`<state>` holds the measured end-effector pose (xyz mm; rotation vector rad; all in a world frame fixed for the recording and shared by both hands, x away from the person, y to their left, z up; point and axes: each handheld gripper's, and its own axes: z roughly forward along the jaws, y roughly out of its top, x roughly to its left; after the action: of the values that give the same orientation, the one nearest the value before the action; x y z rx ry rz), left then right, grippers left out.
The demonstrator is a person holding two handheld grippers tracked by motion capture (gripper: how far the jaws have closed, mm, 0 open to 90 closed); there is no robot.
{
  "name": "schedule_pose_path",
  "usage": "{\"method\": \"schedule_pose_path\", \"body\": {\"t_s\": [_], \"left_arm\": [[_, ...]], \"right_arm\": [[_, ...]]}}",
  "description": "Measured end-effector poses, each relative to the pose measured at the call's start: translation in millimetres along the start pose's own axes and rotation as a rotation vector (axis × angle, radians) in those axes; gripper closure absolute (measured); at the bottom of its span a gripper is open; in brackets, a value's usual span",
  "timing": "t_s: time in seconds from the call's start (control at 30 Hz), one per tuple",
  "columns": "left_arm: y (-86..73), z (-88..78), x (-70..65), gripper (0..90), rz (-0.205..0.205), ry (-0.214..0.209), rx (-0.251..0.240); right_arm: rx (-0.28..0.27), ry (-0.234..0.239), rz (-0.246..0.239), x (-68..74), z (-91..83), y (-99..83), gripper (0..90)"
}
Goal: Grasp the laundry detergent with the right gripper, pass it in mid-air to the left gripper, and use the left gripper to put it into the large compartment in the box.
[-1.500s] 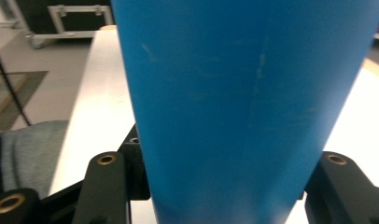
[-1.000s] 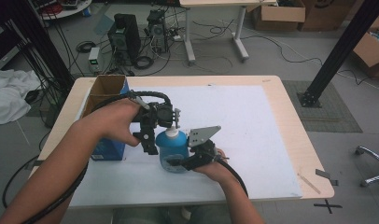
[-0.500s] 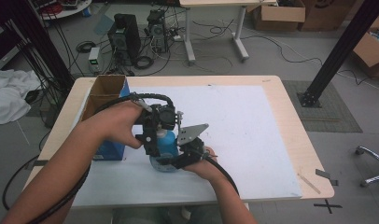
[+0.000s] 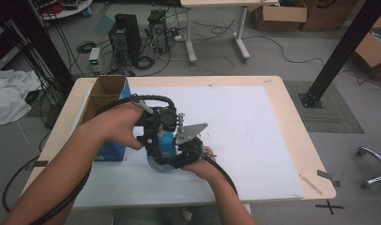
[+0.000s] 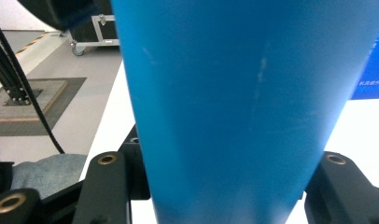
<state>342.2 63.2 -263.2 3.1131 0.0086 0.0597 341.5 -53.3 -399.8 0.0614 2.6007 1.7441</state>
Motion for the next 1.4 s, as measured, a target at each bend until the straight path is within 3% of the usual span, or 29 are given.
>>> {"method": "schedule_pose_path", "body": {"t_s": [0.37, 0.43, 1.4], "left_arm": [[1.7, -1.8, -0.1, 10.5, 0.007, 0.005, 0.005], [1.6, -2.5, -1.2, 19.1, 0.020, 0.009, 0.012], [3.9, -4.7, -3.2, 31.8, 0.025, 0.020, 0.043]], "right_arm": [[-0.002, 0.001, 0.008, 0.4, -0.7, -0.1, 44.6], [-0.002, 0.004, 0.011, 0.4, -0.8, -0.2, 44.6], [-0.015, 0.004, 0.015, 0.2, -1.9, 0.8, 44.9]]}}
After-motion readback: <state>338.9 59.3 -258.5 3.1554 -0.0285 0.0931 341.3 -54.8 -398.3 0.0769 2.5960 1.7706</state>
